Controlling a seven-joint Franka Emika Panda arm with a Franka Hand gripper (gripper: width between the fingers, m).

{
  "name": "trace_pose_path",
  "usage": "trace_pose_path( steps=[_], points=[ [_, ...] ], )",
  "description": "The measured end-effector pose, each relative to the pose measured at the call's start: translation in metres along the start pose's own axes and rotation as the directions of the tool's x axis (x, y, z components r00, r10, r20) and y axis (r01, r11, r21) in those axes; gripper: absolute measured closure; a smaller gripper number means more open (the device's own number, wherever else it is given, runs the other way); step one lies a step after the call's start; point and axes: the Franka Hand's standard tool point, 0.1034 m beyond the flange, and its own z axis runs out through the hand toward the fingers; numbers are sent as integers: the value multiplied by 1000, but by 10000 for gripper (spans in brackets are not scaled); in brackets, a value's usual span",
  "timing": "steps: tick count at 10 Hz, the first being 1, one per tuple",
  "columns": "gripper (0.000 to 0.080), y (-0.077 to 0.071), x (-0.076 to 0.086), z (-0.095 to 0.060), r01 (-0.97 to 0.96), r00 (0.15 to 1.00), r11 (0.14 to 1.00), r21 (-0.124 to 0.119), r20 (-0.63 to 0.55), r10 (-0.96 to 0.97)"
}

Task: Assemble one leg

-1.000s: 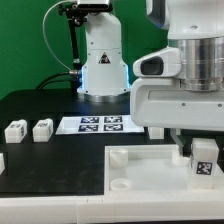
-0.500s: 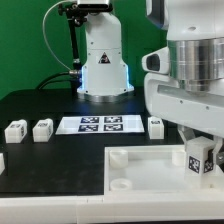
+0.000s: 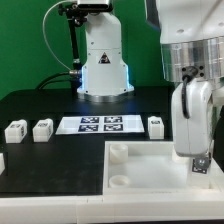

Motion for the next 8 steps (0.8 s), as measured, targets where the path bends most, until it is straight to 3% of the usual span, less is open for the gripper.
trace_pose_path(
  steps=[2, 4, 5, 6, 8],
  points=[
    [506, 2, 1, 1, 21, 1000, 1000, -1, -12, -21],
    [250, 3, -1, 1, 50, 999, 999, -3, -5, -50],
    [250, 5, -3, 1, 54, 999, 999, -4, -4, -54],
    [175, 10, -12, -1, 67, 998, 998, -5, 1, -67],
    [151, 17, -31, -24, 84, 996, 996, 13, 30, -85]
  ],
)
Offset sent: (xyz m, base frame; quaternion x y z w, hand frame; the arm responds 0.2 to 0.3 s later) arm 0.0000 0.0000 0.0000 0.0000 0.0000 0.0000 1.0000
